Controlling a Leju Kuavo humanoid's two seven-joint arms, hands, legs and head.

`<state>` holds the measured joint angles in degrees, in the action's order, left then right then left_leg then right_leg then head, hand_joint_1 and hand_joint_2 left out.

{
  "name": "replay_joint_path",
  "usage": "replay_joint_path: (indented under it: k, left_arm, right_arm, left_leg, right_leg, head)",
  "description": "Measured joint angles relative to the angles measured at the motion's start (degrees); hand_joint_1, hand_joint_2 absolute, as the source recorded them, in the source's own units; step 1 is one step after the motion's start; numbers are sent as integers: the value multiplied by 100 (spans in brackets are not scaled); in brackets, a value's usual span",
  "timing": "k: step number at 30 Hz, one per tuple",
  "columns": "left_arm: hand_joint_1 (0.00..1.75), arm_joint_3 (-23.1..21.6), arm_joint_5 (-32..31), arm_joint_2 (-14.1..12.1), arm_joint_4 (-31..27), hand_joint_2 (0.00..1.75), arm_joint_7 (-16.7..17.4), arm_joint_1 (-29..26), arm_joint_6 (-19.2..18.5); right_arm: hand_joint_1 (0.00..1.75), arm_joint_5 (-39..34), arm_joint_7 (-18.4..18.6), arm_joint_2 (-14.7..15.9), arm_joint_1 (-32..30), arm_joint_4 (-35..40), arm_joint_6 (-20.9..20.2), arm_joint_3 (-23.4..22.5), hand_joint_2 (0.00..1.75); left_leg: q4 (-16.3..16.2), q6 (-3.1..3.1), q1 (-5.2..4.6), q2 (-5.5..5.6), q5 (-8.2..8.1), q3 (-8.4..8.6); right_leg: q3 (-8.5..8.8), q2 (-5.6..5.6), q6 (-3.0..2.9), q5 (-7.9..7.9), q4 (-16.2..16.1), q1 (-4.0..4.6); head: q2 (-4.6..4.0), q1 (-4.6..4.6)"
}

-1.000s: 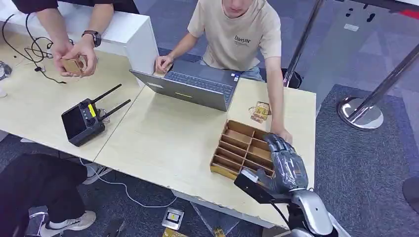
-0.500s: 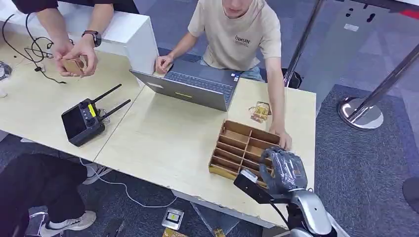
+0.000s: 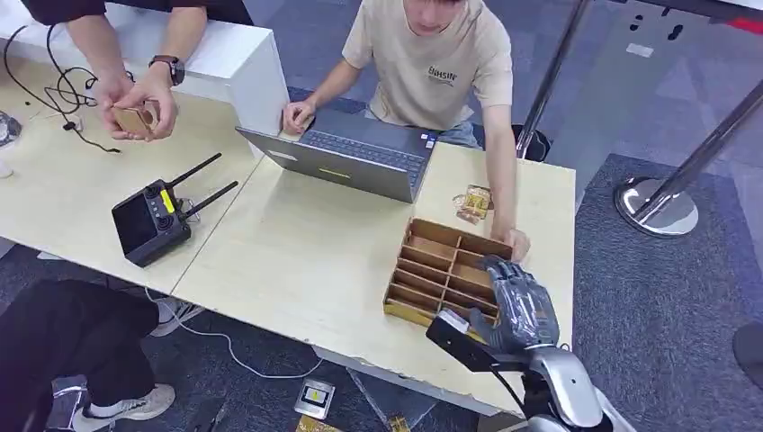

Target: Pass the card to the sensor for recognition and then transmit it.

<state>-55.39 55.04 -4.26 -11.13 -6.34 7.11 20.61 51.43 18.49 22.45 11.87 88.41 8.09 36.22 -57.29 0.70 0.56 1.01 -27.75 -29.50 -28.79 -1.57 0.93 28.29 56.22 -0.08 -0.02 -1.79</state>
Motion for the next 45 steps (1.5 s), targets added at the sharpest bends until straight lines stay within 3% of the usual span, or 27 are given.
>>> replay_joint_path:
  k: [24,30,31,33,34,35,37,45]
  left_arm:
    - [0,0,-42,4,0,0,0,1,-2]
    - [0,0,-50,13,0,0,0,1,-13]
    - [0,0,-52,13,0,0,0,1,-11]
    - [0,0,-52,20,0,0,0,1,-11]
    - [0,0,-55,22,0,0,0,1,-11]
    - [0,-2,-55,26,0,0,0,1,-11]
    - [0,0,-57,28,0,0,0,1,-11]
    - [0,-2,-70,44,0,0,68,2,-11]
  right_arm:
    - [61,-136,-186,-122,9,-431,319,31,175]
    - [72,-181,-273,-197,30,-649,463,28,175]
    - [84,-184,-284,-216,37,-693,485,31,175]
    - [86,-190,-304,-236,45,-772,525,28,175]
    - [124,-190,-308,-245,47,-809,536,28,175]
    - [147,-192,-312,-253,47,-848,546,26,175]
    - [175,-208,-326,-271,47,-929,571,26,175]
    - [175,-280,-420,-326,98,-1167,719,4,175]
  left_leg:
    - [0,0,0,0,0,-1]
    - [0,0,0,0,0,-2]
    - [0,0,0,0,0,-1]
    - [0,0,0,0,0,-1]
    - [0,0,0,0,0,-2]
    - [0,0,0,0,0,-2]
    - [0,0,0,0,0,-2]
    - [0,0,0,0,0,1]
  right_leg:
    - [0,0,0,0,0,0]
    - [0,0,0,0,0,0]
    - [0,0,0,0,0,0]
    - [0,0,0,0,0,0]
    - [0,0,0,0,0,0]
    - [0,0,0,0,0,0]
    - [0,0,0,0,0,0]
    - [0,0,0,0,0,0]
  head:
    - [0,-2]
    - [0,0]
    - [0,0]
    - [0,0]
    - [0,0]
    - [0,0]
    - [0,0]
    - [0,0]
